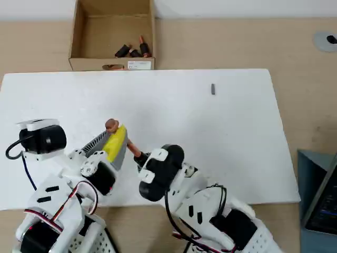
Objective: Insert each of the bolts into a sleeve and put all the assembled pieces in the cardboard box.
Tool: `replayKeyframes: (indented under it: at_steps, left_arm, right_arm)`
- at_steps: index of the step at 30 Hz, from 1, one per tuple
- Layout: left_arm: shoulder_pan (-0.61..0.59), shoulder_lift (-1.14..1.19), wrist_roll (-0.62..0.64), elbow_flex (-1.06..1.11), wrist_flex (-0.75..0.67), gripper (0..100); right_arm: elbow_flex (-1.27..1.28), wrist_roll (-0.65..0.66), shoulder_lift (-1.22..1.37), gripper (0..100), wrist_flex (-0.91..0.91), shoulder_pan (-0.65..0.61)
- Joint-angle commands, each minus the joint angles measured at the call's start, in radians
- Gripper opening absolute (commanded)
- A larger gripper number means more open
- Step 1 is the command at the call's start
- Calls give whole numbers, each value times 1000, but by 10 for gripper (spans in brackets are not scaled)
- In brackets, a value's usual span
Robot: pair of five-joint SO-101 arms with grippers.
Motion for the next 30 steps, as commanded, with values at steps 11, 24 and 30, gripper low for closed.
replayKeyframes:
  at_steps: [11, 24, 30]
  left_arm:
    - [106, -5, -8, 26, 44, 1]
    - [189, -5, -58, 21, 206, 4]
    - [187, -5, -80, 21, 212, 180]
  right_arm:
    - [-38, 8, -101, 9, -29, -7]
    - [-36, 8, -99, 9, -29, -5]
    - [-33, 8, -97, 9, -29, -5]
